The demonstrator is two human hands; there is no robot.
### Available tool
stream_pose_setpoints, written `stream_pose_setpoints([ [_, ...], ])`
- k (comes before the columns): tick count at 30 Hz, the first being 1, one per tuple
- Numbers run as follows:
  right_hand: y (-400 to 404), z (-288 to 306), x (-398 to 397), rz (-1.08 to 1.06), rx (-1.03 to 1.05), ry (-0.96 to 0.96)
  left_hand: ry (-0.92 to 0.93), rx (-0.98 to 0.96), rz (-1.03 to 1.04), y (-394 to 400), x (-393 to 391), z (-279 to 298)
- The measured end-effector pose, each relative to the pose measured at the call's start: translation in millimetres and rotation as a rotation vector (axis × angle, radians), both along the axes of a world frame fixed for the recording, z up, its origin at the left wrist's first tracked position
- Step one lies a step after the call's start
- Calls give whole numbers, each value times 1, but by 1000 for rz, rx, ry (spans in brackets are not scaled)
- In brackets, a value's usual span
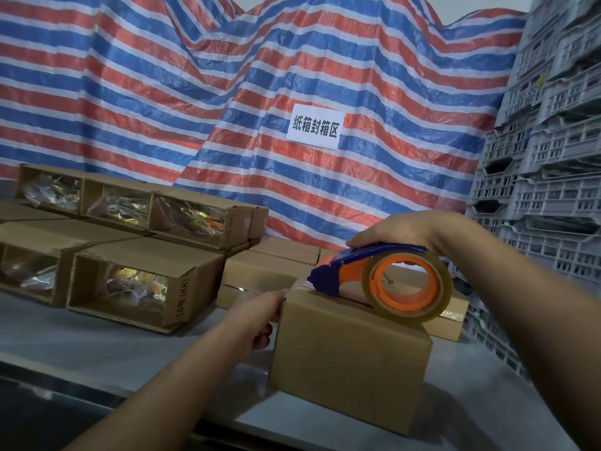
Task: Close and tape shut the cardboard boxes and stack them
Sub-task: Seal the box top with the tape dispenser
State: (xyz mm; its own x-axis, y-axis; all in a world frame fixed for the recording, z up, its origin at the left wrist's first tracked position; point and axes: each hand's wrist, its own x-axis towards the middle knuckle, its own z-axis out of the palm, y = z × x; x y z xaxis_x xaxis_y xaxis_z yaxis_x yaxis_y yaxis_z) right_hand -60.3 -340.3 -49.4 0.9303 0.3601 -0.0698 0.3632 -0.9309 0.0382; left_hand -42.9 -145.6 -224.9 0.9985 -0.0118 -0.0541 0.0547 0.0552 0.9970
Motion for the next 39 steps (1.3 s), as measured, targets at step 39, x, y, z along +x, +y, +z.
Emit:
stream_pose_setpoints([
  [39, -26, 13, 10, -255, 334, 327, 53, 269, -195, -3, 9, 30],
])
